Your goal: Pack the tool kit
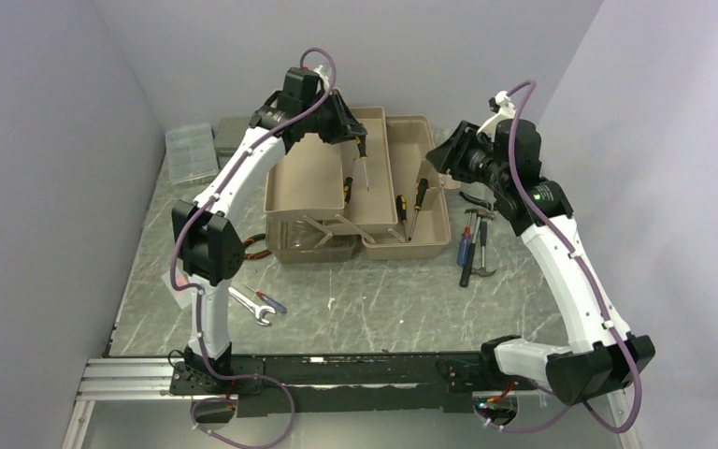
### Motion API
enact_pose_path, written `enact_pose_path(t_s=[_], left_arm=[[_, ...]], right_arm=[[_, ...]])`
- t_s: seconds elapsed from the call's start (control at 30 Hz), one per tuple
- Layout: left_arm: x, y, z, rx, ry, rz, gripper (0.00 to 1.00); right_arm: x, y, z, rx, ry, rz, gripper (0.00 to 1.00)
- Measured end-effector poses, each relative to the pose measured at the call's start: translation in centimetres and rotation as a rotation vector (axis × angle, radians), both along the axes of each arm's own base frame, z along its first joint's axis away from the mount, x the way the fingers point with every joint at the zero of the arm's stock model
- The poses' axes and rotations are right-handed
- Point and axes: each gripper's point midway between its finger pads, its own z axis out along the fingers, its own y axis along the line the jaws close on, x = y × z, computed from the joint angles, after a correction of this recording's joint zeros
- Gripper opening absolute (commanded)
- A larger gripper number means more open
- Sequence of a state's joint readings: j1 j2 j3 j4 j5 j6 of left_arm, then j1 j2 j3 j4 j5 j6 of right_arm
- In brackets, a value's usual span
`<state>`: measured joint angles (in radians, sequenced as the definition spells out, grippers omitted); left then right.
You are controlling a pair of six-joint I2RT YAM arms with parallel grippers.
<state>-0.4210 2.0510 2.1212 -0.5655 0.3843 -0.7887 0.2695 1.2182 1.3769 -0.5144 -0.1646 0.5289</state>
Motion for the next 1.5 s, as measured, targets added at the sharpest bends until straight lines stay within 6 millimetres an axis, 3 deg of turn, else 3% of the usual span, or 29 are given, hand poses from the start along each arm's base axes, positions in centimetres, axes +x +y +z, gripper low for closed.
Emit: enact_pose_path(t_s=[0.13, 0.27, 0.4, 0.57, 0.7, 0.83, 0.93, 1.03, 1.13, 1.23, 1.33, 1.5], left_arm=[[0.3, 0.5, -0.7, 0.05, 0.005, 0.032, 0.54], [0.6, 1.0, -0.6, 0.076, -0.01, 0.049, 0.74], [0.8, 1.2, -0.2, 0.08, -0.014, 0.053, 0.76], [1.5, 0.8, 2.6, 0.049, -0.082, 0.048, 0.78], [0.7, 0.9, 5.1, 0.027, -0.158, 0.022, 0.83], [-1.5, 1.9, 8.4, 0.033, -0.245, 0.002, 0.88], [-4.2, 3.4, 12.3, 0.042, -0.353, -0.013, 0.99], [-7.8, 5.2, 15.3, 0.066, -0.452, -0.028, 0.99], [-11.8, 7.5, 16.6, 0.107, -0.529, -0.038, 0.99], [-14.6, 9.6, 16.1, 0.16, -0.567, -0.024, 0.99], [-17.1, 12.0, 13.8, 0.239, -0.563, 0.007, 0.99], [-20.0, 15.5, 8.9, 0.359, -0.496, 0.06, 0.99]], right_arm=[[-0.2, -0.9, 0.3, 0.011, -0.02, -0.033, 0.46], [0.0, -1.7, -0.2, 0.015, -0.009, -0.067, 0.46], [0.3, -2.5, -0.3, 0.02, -0.004, -0.093, 0.46], [0.5, -3.3, -0.6, 0.017, 0.003, -0.12, 0.46], [0.6, -4.8, -2.1, -0.007, 0.042, -0.17, 0.46], [0.4, -6.7, -4.5, -0.04, 0.108, -0.225, 0.47], [-0.1, -7.7, -6.4, -0.063, 0.164, -0.249, 0.5], [-0.6, -8.5, -8.2, -0.092, 0.212, -0.274, 0.67], [-1.3, -9.6, -10.7, -0.137, 0.276, -0.323, 0.71], [-2.5, -10.7, -13.8, -0.191, 0.356, -0.365, 0.69], [-3.7, -11.4, -16.6, -0.228, 0.423, -0.388, 0.62], [-5.5, -12.1, -19.9, -0.267, 0.501, -0.406, 0.6]])
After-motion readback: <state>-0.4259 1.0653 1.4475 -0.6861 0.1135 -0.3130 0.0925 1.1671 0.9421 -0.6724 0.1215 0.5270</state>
